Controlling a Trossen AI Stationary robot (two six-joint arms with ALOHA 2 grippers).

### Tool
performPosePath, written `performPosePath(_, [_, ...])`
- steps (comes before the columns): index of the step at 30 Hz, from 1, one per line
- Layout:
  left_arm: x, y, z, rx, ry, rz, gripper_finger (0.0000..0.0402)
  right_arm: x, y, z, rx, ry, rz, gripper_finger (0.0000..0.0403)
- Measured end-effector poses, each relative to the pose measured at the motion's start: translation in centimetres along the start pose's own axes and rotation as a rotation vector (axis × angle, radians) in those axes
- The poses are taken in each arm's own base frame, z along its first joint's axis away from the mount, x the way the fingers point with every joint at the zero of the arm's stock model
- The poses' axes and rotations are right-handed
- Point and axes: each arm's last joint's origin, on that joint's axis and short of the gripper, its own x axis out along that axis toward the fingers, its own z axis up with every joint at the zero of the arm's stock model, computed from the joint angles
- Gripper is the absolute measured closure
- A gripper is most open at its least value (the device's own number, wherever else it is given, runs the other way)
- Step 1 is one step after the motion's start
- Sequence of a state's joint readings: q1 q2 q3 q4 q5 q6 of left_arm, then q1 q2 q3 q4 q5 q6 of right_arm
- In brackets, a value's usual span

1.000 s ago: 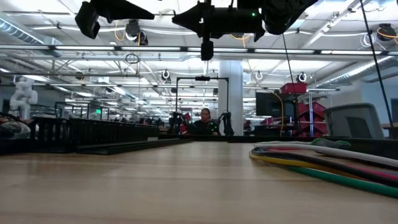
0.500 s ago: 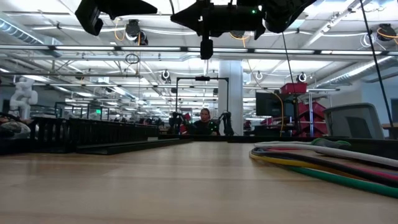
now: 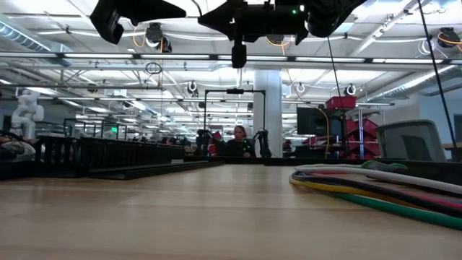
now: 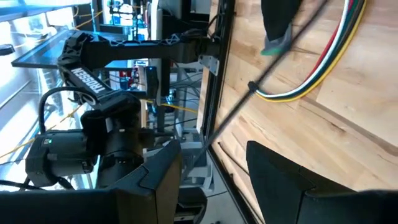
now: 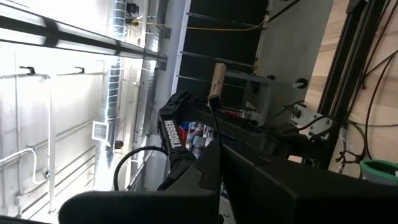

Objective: Ziptie cables
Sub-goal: Wrap the cable wires with the black ziptie

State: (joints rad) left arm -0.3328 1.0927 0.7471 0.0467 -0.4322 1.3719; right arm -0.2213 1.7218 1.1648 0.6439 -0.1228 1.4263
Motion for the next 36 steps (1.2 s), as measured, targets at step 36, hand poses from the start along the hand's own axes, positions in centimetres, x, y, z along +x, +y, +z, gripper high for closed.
performPosePath(36, [1.3,-0.1,1.9,-0.122,-0.043,0.048,0.0233,-0.2,0.1,1.4,-0.052,-0.054,0.024,0.0403])
